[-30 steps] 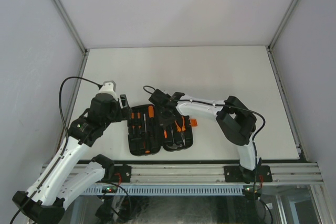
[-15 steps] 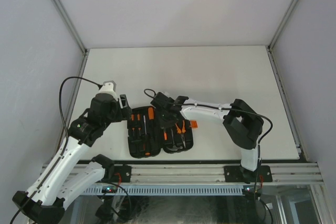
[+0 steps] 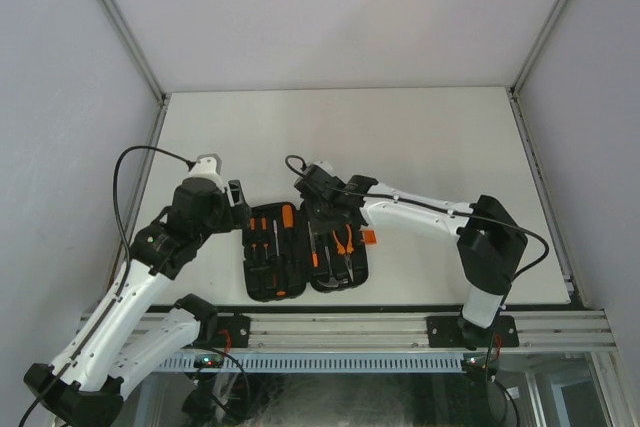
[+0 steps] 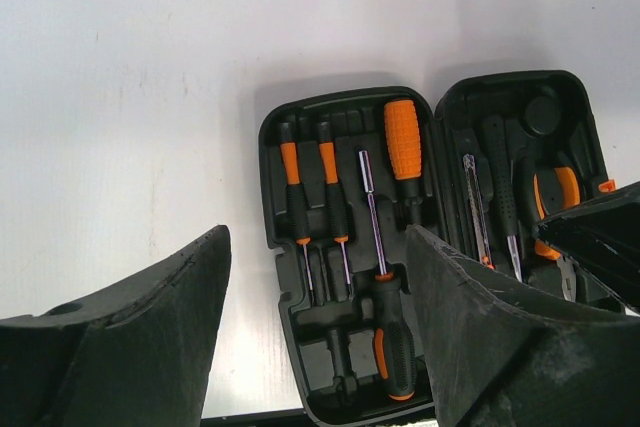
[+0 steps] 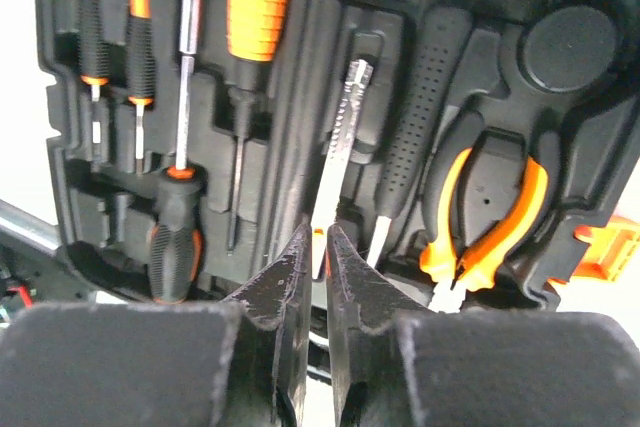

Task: Sort the tools into containers
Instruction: Place the utility knife in the storage box.

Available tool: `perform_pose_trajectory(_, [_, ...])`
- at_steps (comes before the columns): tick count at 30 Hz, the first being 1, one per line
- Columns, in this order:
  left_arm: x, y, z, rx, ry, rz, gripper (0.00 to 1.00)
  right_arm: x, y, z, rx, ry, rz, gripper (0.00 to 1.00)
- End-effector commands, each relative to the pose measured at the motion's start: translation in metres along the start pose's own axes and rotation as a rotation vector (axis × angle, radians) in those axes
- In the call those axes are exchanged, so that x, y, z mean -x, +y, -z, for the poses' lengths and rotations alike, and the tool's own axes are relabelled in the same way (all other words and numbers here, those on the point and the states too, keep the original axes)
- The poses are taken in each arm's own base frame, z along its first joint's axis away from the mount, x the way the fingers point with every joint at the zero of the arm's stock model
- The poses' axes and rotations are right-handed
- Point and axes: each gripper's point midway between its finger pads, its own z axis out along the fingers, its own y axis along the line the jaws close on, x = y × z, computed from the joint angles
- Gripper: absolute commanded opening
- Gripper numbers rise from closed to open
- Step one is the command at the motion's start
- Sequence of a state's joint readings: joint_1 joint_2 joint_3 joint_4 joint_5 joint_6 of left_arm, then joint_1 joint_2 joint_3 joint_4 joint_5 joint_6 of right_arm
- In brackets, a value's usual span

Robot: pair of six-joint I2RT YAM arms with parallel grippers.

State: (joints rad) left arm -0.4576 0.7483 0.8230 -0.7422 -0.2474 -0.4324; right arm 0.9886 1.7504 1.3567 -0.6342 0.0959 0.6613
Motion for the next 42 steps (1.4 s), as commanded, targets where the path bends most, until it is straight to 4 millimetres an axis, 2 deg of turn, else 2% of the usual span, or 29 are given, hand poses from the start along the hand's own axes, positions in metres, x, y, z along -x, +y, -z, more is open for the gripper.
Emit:
perform_pose_trajectory(1, [0.007,-0.004,-0.001,-0.022,-0.027,-0.01,0.75,-0.003,-0.018,-0.008,-0.094,0.015,-0.014,0.1])
perform_pose_trajectory(10, [0.008,-0.004,-0.001,-0.024,-0.027,-0.01,0.75,-0.014,0.0,-0.031,-0.004,0.082,-0.005,0.13])
perform_pose_trajectory(20, [0.007,-0.005,-0.001,-0.025,-0.025,-0.012,0.74,-0.021,-0.005,-0.041,-0.015,0.114,-0.009,0.15])
perform_pose_trajectory(29, [0.007,-0.005,-0.002,-0.024,-0.023,-0.012,0.74,-0.02,-0.004,-0.046,-0.005,0.117,-0.007,0.13])
perform_pose_trajectory(42, [0.007,-0.005,-0.002,-0.026,-0.021,-0.013,0.74,-0.034,-0.017,-0.058,-0.094,0.176,0.03,0.09])
